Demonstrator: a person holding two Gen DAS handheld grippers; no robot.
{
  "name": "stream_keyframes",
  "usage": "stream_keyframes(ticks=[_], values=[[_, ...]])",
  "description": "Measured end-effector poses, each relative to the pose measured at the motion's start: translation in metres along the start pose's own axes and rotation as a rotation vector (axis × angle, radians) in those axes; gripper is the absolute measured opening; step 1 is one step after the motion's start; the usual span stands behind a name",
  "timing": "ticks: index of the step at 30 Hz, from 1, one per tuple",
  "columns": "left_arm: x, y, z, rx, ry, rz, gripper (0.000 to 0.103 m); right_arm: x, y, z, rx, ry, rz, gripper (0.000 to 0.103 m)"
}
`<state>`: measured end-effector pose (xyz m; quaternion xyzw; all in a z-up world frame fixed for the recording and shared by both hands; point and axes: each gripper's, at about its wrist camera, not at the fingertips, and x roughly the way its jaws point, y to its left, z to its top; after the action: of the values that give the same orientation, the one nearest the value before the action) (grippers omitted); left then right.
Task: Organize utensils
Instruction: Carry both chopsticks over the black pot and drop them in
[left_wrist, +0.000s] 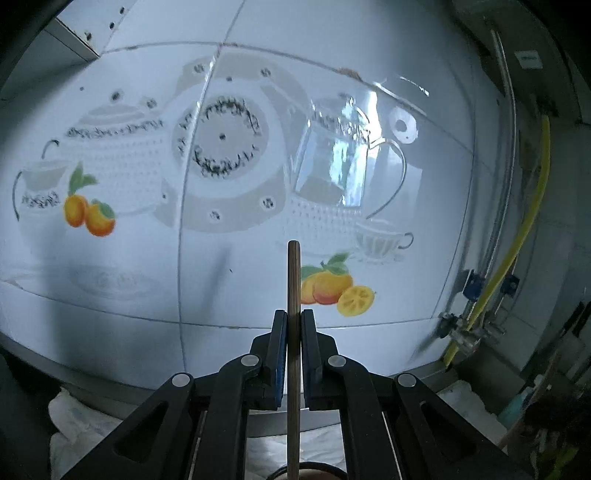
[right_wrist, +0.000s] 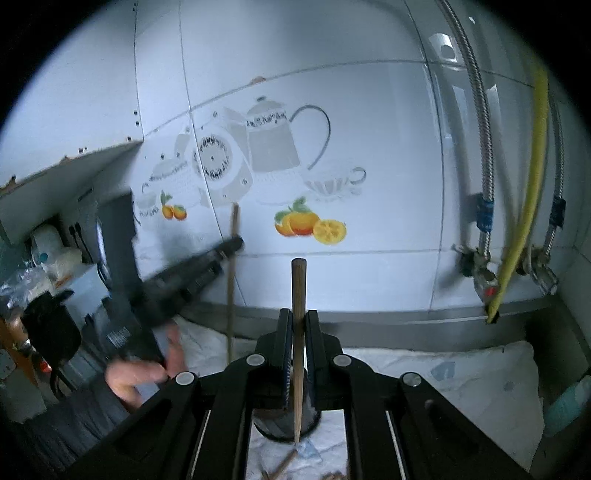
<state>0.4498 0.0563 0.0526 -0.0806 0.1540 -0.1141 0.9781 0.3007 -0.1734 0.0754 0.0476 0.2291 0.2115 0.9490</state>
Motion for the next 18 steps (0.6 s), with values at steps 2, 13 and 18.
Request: stream_keyframes(ticks=[2, 13, 18], values=[[0.004, -0.003, -0.008, 0.004, 0.005, 0.003, 0.007, 0.0, 0.004, 0.005, -0.006, -0.022, -0.002, 0.009], [0.017, 0.007, -0.052, -0.035, 0.052, 0.001, 0.007, 0.026, 0.01, 0.016, 0.016, -0.083, -0.001, 0.009], [0.016, 0.008, -0.061, -0.019, 0.101, 0.004, 0.007, 0.049, 0.009, 0.002, 0.014, -0.015, 0.003, 0.009]])
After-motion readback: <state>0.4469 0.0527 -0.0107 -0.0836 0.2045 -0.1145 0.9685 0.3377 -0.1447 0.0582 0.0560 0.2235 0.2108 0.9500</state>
